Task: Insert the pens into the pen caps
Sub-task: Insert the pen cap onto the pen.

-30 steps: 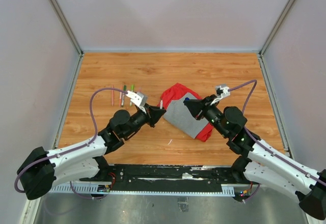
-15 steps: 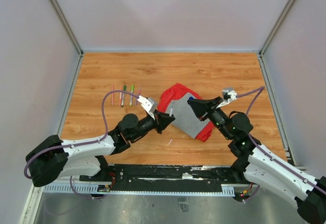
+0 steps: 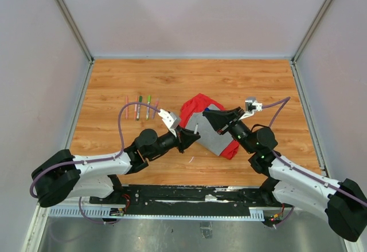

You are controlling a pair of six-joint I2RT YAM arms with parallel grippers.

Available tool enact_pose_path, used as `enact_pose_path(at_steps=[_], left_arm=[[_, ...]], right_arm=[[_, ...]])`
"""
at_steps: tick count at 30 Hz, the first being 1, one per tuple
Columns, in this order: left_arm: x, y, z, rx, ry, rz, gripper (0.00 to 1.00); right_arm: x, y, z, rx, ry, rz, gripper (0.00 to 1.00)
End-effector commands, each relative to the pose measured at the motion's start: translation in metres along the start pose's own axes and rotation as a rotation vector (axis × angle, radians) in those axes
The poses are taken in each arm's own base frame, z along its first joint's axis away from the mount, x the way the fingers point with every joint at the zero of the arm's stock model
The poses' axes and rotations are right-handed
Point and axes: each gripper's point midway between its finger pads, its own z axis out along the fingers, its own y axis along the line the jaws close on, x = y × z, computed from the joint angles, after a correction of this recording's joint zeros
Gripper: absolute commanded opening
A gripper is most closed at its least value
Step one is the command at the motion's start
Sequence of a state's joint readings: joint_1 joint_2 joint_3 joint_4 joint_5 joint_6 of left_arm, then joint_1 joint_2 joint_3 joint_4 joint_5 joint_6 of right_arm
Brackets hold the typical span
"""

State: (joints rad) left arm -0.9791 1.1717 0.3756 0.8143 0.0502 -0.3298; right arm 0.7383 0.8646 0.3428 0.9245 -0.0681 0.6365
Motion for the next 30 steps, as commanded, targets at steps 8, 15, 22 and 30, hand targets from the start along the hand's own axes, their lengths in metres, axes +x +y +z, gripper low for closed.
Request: enact_pose_path(at_steps=[8, 15, 22, 30], left_arm=[[-0.013, -0.009, 0.004, 0.033, -0.044, 0.034, 0.01], [-0.013, -0.009, 0.004, 0.033, -0.045, 0.036, 0.01], [-0.014, -0.009, 0.004, 0.030, -0.045, 0.039, 0.00], [-0.013, -0.009, 0.004, 0.031, -0.043, 0.040, 0.01]], right_arm=[[0.010, 0.016, 0.002, -0.108, 0.037, 0.054, 0.00], [0.019, 0.016, 0.000, -0.107, 0.082, 0.060, 0.01], [0.025, 0.012, 0.000, -0.086, 0.110, 0.066, 0.00], [0.031, 0.009, 0.000, -0.076, 0.132, 0.074, 0.01]])
